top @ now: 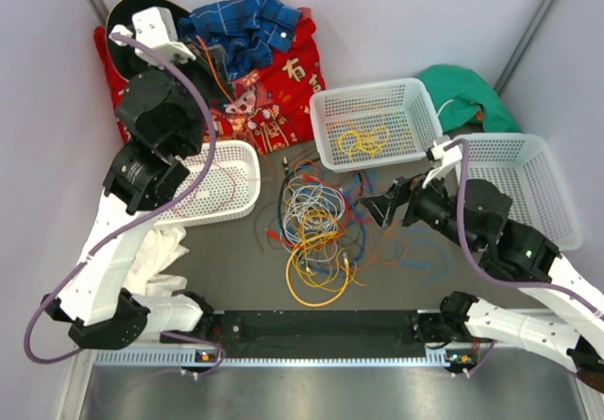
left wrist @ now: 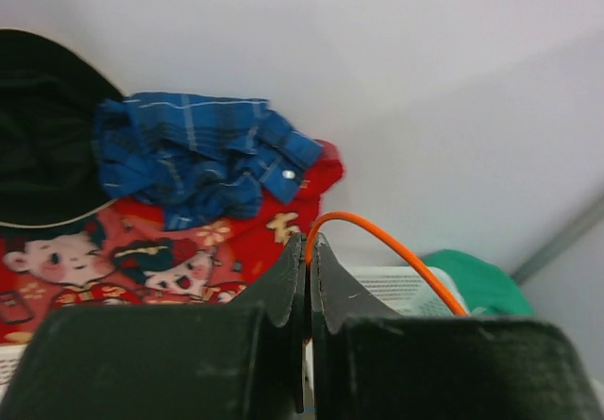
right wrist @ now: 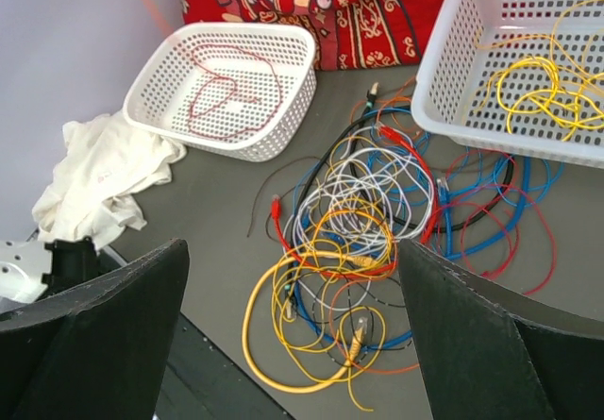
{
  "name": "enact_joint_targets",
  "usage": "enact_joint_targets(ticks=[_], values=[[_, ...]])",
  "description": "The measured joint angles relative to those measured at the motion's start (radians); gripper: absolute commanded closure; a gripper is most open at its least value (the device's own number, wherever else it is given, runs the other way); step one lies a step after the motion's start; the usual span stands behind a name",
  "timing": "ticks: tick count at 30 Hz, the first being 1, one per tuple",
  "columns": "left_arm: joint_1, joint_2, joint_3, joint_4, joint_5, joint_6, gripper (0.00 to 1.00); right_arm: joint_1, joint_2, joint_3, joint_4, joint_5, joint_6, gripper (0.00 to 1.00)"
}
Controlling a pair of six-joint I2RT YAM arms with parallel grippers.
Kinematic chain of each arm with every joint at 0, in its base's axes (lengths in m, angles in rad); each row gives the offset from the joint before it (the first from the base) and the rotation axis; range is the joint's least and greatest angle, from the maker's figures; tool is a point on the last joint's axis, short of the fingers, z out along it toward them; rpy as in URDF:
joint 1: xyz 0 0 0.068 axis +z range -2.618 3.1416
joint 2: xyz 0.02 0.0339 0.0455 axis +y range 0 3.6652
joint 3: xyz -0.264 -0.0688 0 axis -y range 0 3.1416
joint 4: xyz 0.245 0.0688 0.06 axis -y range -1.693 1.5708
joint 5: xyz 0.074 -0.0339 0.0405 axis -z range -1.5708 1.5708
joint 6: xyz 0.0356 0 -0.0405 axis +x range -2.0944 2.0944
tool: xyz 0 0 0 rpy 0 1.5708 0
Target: Untangle the cables
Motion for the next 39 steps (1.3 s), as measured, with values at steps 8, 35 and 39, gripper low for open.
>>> enact_joint_targets(ticks=[8, 35, 39], values=[[0.212, 0.053, 0.008, -0.092, -0.029, 0.000, 1.00, 0.000, -0.010, 0.000, -0.049, 0.018, -0.011, 0.10], [0.493, 0.047, -0.230, -0.005, 0.042, -0.080, 1.00, 0.000, -0.040, -0.002, -0.082, 0.058, -0.051, 0.10], [0.559, 0.055, -0.445, 0.007, 0.074, -0.135, 1.00, 0.000, -0.044, -0.005, -0.097, 0.059, -0.051, 0.10]])
